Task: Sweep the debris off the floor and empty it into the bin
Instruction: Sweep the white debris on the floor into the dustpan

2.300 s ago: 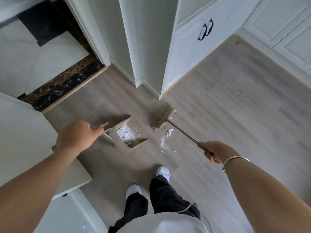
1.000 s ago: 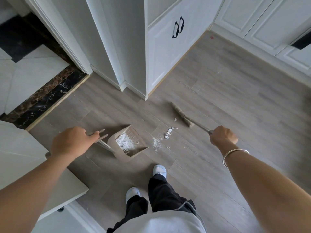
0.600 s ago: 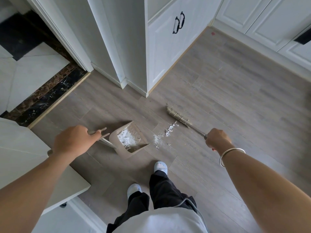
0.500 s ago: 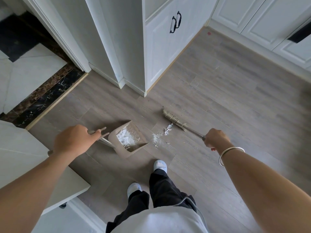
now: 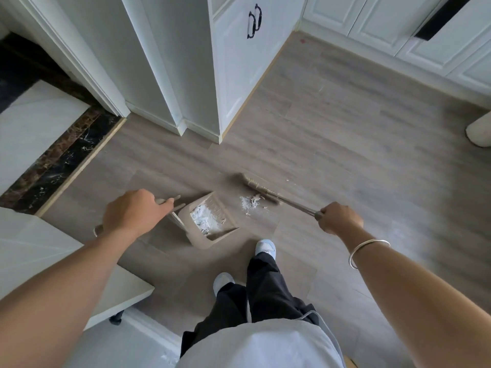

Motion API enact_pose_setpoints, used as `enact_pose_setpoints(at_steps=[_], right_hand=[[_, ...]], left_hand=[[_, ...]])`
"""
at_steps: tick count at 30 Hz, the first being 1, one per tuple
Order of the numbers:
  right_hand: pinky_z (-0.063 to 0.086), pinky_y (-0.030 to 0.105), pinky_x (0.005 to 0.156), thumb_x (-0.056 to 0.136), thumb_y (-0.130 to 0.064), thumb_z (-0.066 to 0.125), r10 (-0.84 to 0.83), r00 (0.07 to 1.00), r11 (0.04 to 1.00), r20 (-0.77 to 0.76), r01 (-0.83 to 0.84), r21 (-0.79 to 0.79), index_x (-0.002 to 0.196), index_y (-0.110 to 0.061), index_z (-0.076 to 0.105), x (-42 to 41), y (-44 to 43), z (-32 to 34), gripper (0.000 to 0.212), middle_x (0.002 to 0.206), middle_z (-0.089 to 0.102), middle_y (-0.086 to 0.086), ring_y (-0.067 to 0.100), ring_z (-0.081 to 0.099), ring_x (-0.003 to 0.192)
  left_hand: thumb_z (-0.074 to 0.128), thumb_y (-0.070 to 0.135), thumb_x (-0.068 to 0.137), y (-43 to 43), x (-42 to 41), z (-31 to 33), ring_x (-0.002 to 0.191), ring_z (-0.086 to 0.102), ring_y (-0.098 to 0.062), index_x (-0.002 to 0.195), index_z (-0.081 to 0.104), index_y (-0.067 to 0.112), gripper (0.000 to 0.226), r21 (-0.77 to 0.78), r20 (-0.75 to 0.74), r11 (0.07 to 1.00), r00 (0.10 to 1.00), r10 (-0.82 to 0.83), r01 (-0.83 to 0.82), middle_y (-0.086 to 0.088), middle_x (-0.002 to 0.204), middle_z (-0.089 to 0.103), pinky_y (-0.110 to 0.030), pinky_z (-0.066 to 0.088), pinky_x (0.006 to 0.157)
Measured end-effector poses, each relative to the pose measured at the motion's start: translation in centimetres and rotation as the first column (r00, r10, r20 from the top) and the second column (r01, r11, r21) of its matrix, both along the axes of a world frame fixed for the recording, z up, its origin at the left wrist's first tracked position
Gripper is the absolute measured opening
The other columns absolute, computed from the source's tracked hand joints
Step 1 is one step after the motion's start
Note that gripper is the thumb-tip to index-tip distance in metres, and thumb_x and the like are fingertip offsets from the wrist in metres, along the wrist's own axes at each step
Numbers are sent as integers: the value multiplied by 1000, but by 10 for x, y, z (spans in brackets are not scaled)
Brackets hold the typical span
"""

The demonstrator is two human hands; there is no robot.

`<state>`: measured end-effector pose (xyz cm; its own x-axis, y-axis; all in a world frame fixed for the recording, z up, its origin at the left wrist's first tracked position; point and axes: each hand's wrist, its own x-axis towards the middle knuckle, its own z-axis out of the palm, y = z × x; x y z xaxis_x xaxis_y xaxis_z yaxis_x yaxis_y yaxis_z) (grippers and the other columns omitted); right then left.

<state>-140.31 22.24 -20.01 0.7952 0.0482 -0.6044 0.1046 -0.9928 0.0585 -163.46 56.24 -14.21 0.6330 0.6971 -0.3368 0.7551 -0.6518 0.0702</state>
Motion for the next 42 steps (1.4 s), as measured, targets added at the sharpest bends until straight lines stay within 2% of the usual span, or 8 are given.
enact_pose_setpoints(at_steps=[9, 14, 22, 27, 31, 36, 39, 42], right_hand=[[43, 27, 66, 89, -34, 52, -234, 972, 972, 21, 233, 44, 100, -14, 68, 8, -37, 1, 28, 96, 67, 12, 31, 61, 85], [44, 29, 71, 88, -17, 53, -286, 957, 958, 35, 287, -2, 96, -8, 59, 22, -41, 5, 13, 91, 60, 13, 33, 61, 93], [48, 30, 69, 87, -20, 53, -327, 945, 945, 0, 327, 10, 103, -3, 66, 54, -64, -9, 26, 95, 70, 16, 32, 68, 89], [44, 24, 52, 85, -10, 56, -236, 968, 971, -82, 238, 17, 80, -4, 60, 59, -54, -15, 9, 87, 71, 17, 32, 69, 77], [30, 22, 40, 85, -4, 55, -70, 987, 998, -145, 69, -13, 96, -4, 64, 51, -38, -16, 14, 69, 56, 7, 21, 52, 54], [45, 25, 47, 88, -12, 59, 12, 982, 999, -187, -3, 51, 74, -6, 59, 44, -12, -9, 15, 68, 64, 9, 27, 63, 63], [51, 26, 51, 94, -18, 52, 70, 964, 996, -256, -52, 77, 89, -3, 64, 32, 2, -3, 20, 59, 61, 5, 20, 59, 50], [36, 17, 36, 97, -19, 48, 116, 932, 993, -342, -99, 67, 92, -3, 61, 13, 16, 3, 21, 57, 58, 3, 12, 51, 39]], left_hand=[[56, 59, 85, -9, 1, -5, 66, 59, -32, 58, 60, 10, 56, -51, -2, 999, 1000, -14, 14, -6, 63, 59, -31, 43, 58], [56, 57, 86, -23, 15, -6, 65, 57, -31, 56, 56, 10, 55, -55, -23, 998, 999, -32, 31, -6, 61, 56, -31, 40, 58], [55, 57, 87, -38, 25, -19, 65, 56, -32, 58, 56, 11, 54, -44, -47, 997, 997, 62, -64, -5, 60, 54, -31, 40, 58], [55, 56, 86, -41, 27, -23, 67, 55, -33, 56, 55, 11, 54, -52, -66, 992, 992, 109, -112, -7, 59, 52, -33, 39, 59], [57, 55, 86, -47, 31, -23, 66, 52, -33, 58, 56, 9, 54, -57, -57, 988, 988, 142, -145, -6, 59, 50, -33, 39, 60], [55, 55, 88, -55, 29, -24, 66, 51, -31, 63, 59, 9, 52, -84, -64, 980, 983, 173, -178, -3, 58, 48, -31, 38, 60], [54, 55, 87, -57, 28, -24, 69, 51, -31, 64, 59, 10, 51, -80, -54, 980, 982, 181, -184, -5, 63, 52, -32, 39, 62], [54, 54, 87, -58, 28, -23, 66, 54, -31, 61, 57, 9, 52, -82, -30, 980, 983, 180, -182, -9, 67, 59, -31, 39, 61]])
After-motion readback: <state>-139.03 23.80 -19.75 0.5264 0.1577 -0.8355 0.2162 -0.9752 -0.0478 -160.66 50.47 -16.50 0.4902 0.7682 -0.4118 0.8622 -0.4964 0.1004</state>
